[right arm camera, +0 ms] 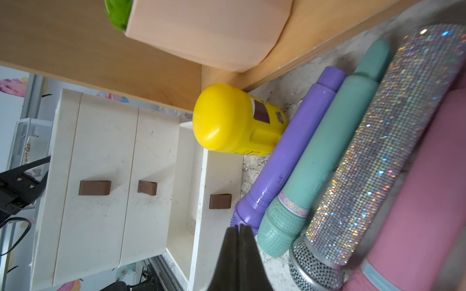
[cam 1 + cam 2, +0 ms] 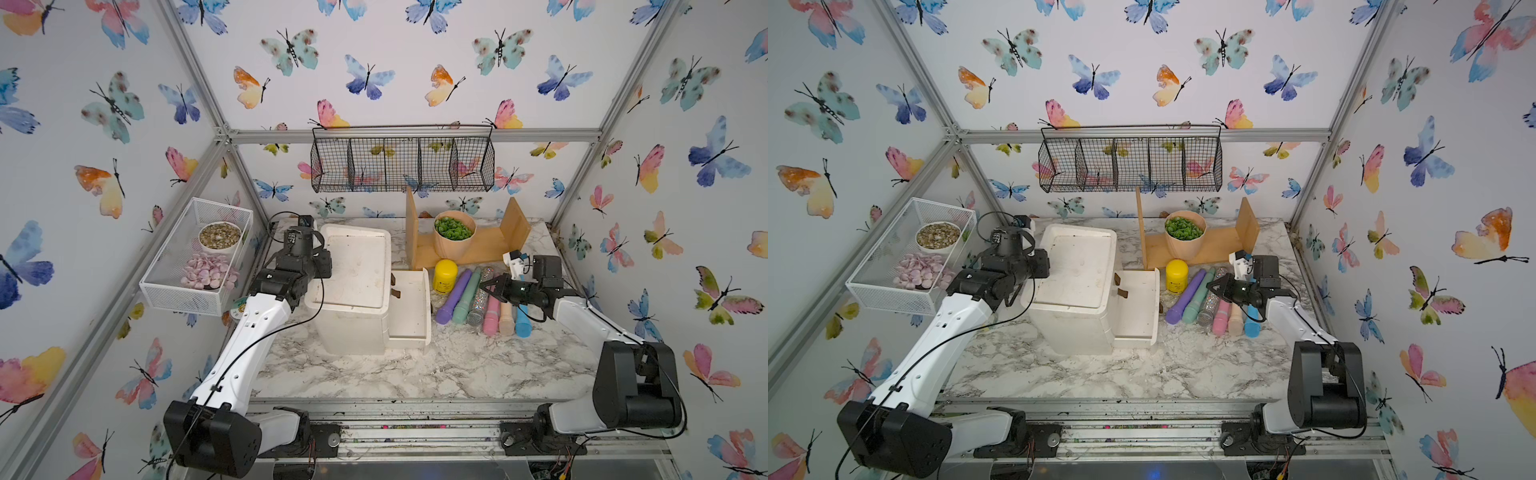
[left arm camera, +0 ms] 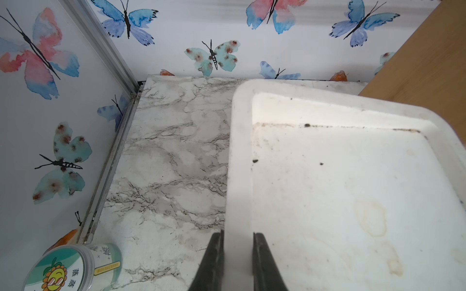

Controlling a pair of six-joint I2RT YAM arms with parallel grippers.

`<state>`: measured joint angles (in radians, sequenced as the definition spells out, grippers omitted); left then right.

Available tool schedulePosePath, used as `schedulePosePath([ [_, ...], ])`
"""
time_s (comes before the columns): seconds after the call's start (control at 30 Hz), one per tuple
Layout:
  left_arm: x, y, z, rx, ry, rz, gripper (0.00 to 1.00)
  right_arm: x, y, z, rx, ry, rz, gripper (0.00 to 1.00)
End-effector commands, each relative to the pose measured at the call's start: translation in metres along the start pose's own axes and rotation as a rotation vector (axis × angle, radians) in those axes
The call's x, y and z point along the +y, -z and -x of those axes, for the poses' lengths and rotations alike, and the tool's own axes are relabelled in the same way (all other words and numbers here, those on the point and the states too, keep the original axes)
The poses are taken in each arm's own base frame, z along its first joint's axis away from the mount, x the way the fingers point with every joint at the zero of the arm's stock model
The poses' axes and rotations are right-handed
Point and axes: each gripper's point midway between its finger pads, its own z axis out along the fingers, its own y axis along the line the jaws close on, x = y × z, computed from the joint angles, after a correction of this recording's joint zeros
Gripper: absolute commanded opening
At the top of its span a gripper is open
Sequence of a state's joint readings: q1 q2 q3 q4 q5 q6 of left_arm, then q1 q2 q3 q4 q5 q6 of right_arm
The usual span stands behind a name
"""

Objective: Take the microphone out of the drawer
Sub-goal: Place the microphone at the center of the board, then close the drawer in the storage box.

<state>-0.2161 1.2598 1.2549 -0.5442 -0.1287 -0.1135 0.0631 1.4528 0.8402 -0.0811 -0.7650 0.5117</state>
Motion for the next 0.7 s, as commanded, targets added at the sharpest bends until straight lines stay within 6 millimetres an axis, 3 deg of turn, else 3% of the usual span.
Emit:
schedulePosePath([
  [0.0, -0.01, -0.01, -0.008, 0.044, 0.057, -0.043, 0.0, 0.018, -0.011, -0.012, 0.006, -0.011, 0.084, 0.02],
  [0.27, -0.011, -0.01, -0.008, 0.045, 0.058, -0.047, 0.0, 0.032, -0.047, -0.05, 0.094, -0.002, 0.103, 0.02],
  [0.67, -0.01, -0.009, -0.01, 0.046, 0.057, -0.045, 0.0, 0.044, -0.092, -0.079, 0.181, 0.016, 0.119, 0.02],
])
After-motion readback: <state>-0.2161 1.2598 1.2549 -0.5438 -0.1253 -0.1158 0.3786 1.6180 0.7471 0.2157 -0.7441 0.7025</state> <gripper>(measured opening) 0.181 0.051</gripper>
